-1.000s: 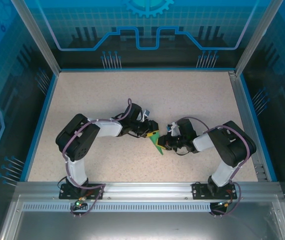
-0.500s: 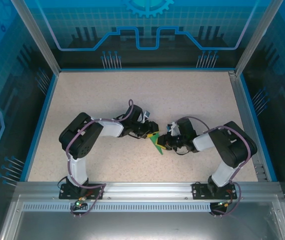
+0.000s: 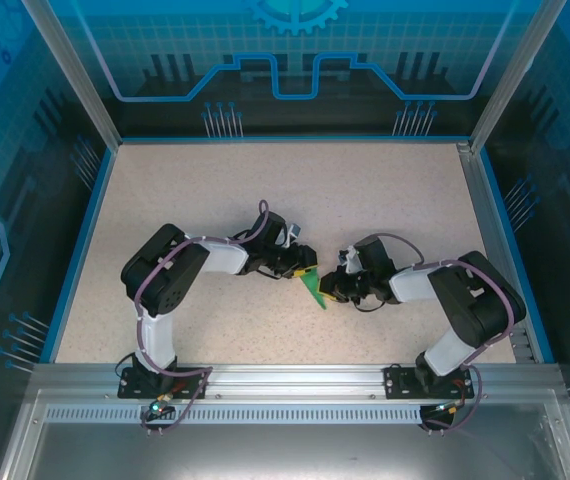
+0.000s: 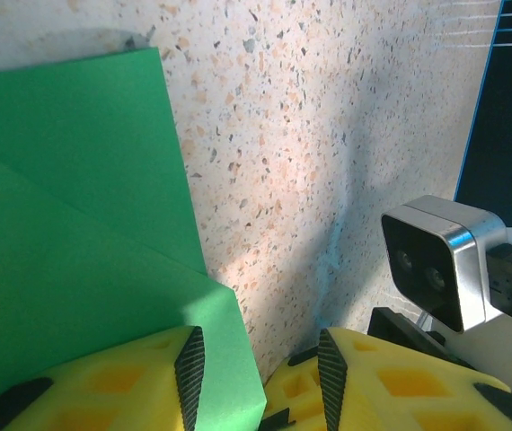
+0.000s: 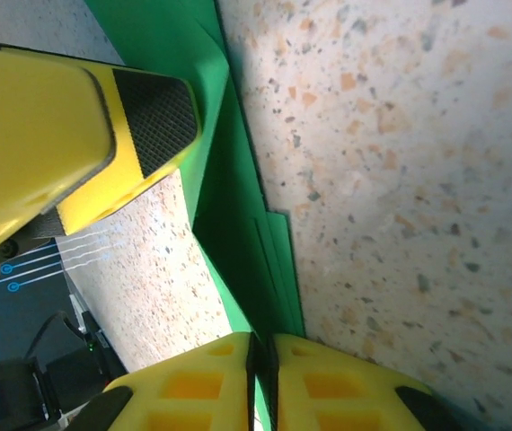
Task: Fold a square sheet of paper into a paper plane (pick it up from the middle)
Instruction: Fold the wing for the fifth time at the center of the table.
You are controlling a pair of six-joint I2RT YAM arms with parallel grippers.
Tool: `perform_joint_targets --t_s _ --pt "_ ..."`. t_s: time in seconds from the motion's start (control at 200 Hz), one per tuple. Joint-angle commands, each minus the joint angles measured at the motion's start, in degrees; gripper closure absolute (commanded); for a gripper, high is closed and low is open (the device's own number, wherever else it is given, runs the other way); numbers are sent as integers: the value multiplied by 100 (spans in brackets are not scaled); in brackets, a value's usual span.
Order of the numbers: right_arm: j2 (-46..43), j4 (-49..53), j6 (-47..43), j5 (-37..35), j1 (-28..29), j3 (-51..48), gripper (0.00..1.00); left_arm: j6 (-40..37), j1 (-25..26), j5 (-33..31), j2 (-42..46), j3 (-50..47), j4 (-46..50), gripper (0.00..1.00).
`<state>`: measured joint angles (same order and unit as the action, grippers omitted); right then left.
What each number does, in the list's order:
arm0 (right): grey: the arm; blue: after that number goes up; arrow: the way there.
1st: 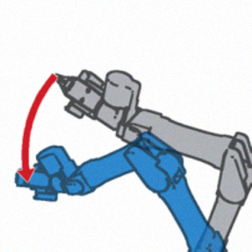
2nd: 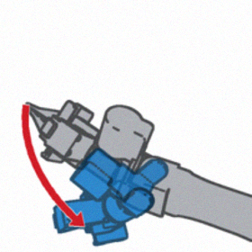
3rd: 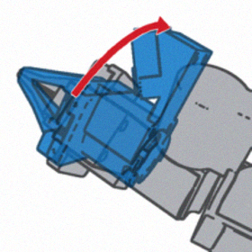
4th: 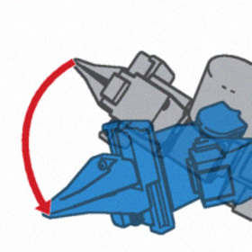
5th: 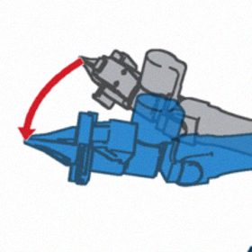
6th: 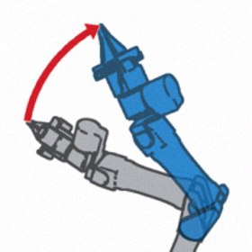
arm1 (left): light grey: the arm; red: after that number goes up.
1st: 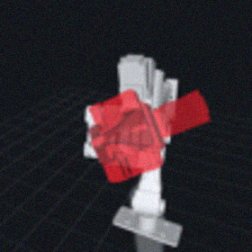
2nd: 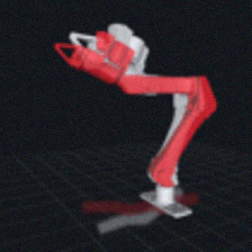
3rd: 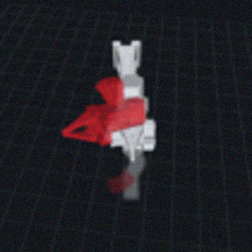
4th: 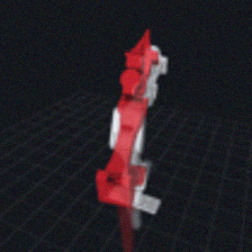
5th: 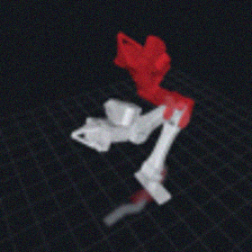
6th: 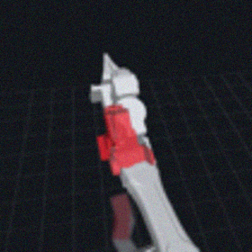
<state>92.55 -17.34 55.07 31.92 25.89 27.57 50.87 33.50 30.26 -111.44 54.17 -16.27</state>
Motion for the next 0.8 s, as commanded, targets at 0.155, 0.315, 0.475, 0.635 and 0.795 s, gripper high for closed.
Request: perform_joint_targets --t_s 0.155,0.315,0.475,0.635,0.795 --pt "75 1156 -383 -451 181 178 92 -223 16 -178 -238 67 311 57" --pt "-158 1625 -519 -784 230 226 91 -253 10 -179 -269 119 398 57" --pt "-503 1833 -719 -648 250 268 84 -285 16 -163 -282 153 467 57" --pt "-520 2136 -894 -617 269 367 84 -274 12 -162 -299 163 476 57" --pt "-427 2277 -971 -662 296 432 84 -272 13 -144 -299 173 502 58"
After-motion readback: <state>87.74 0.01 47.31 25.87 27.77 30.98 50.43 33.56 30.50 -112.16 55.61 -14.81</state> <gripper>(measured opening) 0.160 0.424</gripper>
